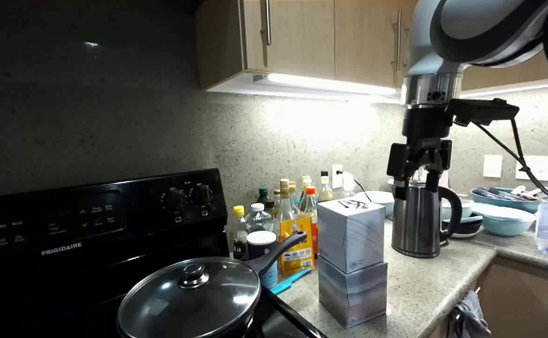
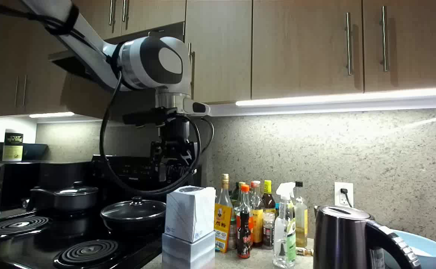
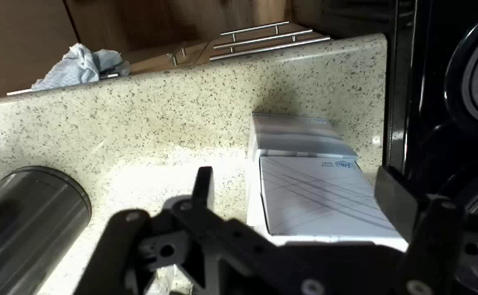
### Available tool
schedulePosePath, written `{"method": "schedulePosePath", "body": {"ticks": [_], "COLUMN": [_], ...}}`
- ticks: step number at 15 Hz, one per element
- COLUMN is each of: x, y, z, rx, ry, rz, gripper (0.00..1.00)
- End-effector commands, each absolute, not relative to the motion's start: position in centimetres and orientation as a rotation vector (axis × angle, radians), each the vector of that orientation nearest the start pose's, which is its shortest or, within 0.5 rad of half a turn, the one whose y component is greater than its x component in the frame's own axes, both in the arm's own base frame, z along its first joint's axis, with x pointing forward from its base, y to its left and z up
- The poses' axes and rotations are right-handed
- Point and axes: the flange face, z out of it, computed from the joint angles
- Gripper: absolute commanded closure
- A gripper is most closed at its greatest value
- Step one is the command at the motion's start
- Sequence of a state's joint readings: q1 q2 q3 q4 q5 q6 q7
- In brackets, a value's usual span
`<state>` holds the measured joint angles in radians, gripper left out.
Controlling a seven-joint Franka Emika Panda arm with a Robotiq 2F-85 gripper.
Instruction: Unstack the tissue boxes then place the box on the left on top of the box on the right.
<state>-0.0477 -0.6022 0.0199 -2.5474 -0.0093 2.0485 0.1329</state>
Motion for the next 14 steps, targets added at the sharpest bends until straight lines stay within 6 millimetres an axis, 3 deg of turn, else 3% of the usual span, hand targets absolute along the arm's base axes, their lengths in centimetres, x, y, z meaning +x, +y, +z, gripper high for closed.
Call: {"method": "schedulePosePath", "body": {"ticks": [1, 9, 14], "x": [37.5, 37.7, 42.4], "y": [-1.1, -1.0, 0.2], "z": [48.0, 48.0, 47.6], "rx": [-3.142, -3.148, -3.173], "ry": [0.251, 0.257, 0.241], "rz": [-0.163, -0.159, -0.125], "gripper": [0.00, 0.00, 0.00]}}
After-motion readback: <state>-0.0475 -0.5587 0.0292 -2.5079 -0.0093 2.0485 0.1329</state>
